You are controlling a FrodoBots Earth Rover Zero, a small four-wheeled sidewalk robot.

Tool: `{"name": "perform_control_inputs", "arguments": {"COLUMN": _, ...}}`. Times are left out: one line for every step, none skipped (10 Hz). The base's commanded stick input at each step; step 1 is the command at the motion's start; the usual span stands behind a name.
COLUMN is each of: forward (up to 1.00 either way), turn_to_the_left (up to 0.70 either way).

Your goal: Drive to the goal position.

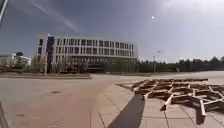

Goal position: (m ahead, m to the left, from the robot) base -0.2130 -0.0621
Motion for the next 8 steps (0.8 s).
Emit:
{"name": "perform_control_inputs", "arguments": {"forward": 0.05, "turn_to_the_left": 0.0}}
{"name": "perform_control_inputs", "arguments": {"forward": 0.05, "turn_to_the_left": 0.0}}
{"name": "perform_control_inputs", "arguments": {"forward": 0.05, "turn_to_the_left": 0.0}}
{"name": "perform_control_inputs", "arguments": {"forward": 0.05, "turn_to_the_left": 0.0}}
{"name": "perform_control_inputs", "arguments": {"forward": 0.05, "turn_to_the_left": 0.0}}
{"name": "perform_control_inputs", "arguments": {"forward": 0.05, "turn_to_the_left": 0.0}}
{"name": "perform_control_inputs", "arguments": {"forward": 0.05, "turn_to_the_left": 0.0}}
{"name": "perform_control_inputs", "arguments": {"forward": 0.05, "turn_to_the_left": 0.0}}
